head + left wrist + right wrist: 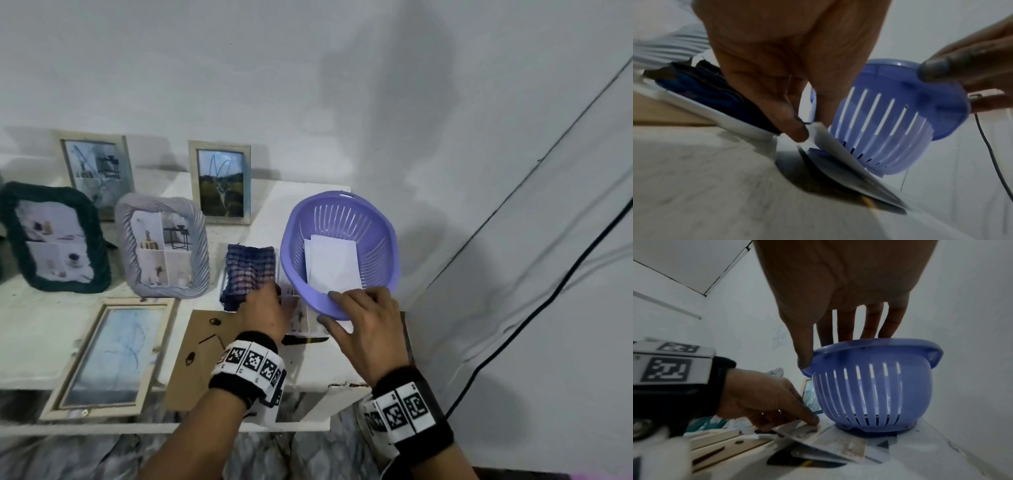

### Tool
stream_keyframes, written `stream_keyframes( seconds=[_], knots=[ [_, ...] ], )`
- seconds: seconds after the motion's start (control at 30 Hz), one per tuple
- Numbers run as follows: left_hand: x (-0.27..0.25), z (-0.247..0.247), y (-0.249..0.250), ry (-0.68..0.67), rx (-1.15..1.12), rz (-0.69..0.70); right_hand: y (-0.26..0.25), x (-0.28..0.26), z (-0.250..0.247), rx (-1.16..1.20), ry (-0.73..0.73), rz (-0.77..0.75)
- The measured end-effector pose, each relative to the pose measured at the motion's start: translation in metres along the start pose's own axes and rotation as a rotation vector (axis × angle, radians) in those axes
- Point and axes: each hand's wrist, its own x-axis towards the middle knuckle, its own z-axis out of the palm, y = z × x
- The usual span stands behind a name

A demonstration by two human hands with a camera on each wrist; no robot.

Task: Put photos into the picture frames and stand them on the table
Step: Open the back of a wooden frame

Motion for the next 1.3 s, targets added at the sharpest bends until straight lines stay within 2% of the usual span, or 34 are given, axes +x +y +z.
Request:
stream_keyframes(
  seconds=[0.13,0.23,0.33,0.47,0.53,0.67,0.87,1.1,1.3],
  knots=[
    [0.002,-0.003,0.002,-0.035,0.176,0.029,-0.007,-0.004,0.004,-0.07,-0.075,-0.025],
    [0.004,-0.01,-0.005,0.005,0.13,0.081,-0.007,-0.002,0.001,-0.05,-0.117,-0.021],
    [0.009,-0.02,-0.017,0.071,-0.076,0.117,0.003,0.009,-0.005,0.063,-0.12,-0.03],
    [0.008,-0.031,-0.019,0.015,-0.63,0.124,0.018,0.054,-0.026,0.104,-0.136,-0.02],
    [0.006,-0.036,-0.013,-0.022,-0.734,0.116,0.019,0.088,-0.037,0.035,-0.291,-0.01],
    [0.013,-0.032,-0.014,-0.043,-0.645,0.139,0.019,0.156,-0.03,-0.164,-0.686,-0.036],
    [0.016,-0.021,-0.019,-0.061,-0.699,0.146,0.015,0.205,0.036,-0.447,-0.989,-0.08],
    [0.022,-0.019,-0.024,-0.102,-0.747,0.177,0.034,0.201,0.076,-0.583,-1.018,-0.143],
    [0.023,-0.019,-0.025,-0.104,-0.73,0.205,0.035,0.203,0.087,-0.53,-1.018,-0.09]
  ],
)
